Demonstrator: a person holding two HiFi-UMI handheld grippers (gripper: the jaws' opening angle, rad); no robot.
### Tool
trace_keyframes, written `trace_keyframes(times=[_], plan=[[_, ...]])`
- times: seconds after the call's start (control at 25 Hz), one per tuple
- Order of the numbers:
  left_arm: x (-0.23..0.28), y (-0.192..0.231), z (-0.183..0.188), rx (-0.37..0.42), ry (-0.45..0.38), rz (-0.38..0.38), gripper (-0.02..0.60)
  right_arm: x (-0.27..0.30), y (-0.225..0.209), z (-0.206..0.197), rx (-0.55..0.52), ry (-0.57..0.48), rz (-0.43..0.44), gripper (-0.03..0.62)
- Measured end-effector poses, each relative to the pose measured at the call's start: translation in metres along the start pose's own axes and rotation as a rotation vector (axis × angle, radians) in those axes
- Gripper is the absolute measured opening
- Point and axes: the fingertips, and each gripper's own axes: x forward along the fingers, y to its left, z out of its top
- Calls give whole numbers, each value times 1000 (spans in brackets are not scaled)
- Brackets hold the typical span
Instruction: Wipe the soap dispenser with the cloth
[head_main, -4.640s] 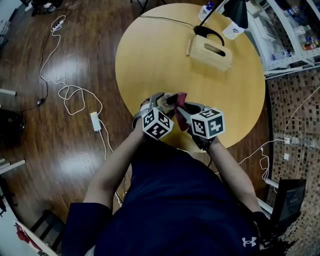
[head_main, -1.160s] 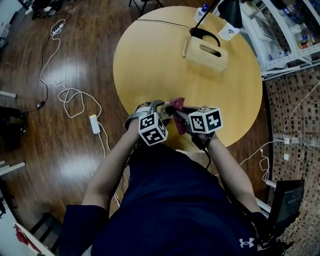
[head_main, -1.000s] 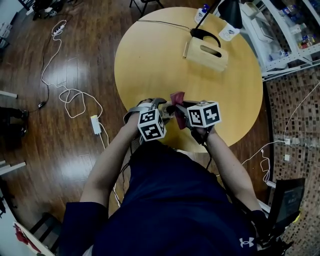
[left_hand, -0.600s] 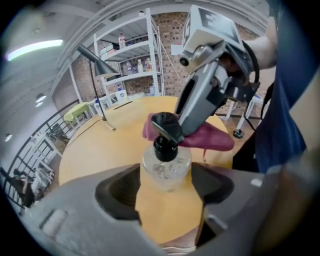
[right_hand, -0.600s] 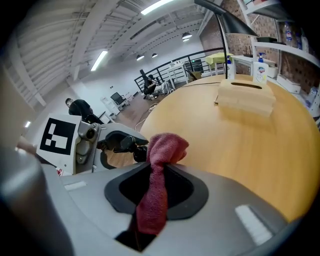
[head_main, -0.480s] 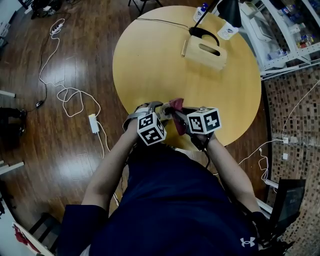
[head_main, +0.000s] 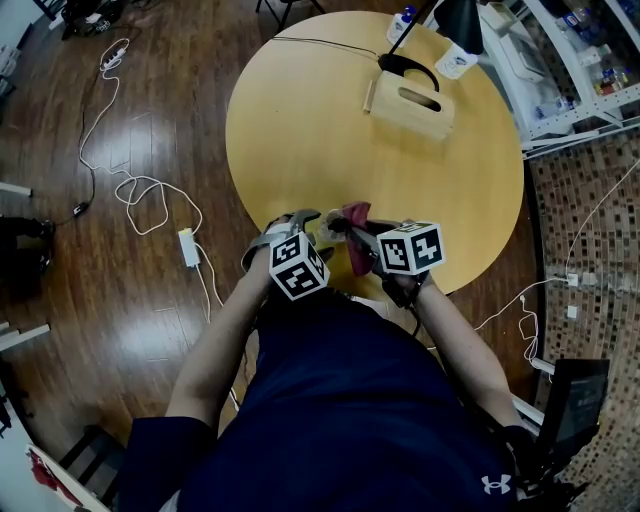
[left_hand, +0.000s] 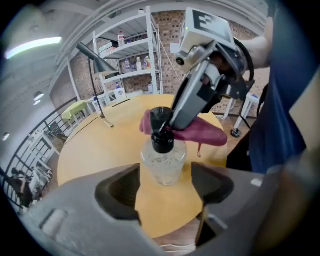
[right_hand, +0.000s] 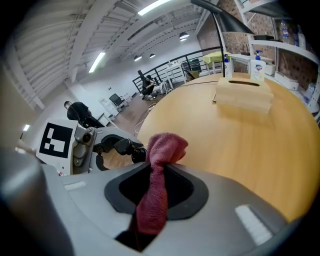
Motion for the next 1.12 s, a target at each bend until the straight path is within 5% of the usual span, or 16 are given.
trace_keyframes(times=[0.16,0.4,0.56,0.72,1.0,1.12], plan=[[5,-2,6,28,-19,11,304,2,2,-2,-3,20,9,84],[7,5,8,159,23,-90,299,11,-9,29,-12,-22,-13,85],[-1,14,-1,57,37,-37,333,6,1,16,-51,-3,-27,83],[-6,5,-4,-54,5,20,299,3,9,0,-32,10,-7,84],[1,9,-2,32,24,-3,262,13,-5,31,-69,-2,-34,86],[1,17,-6,6,51,-10,275,12,-2,27,-66,-6,-29,83]])
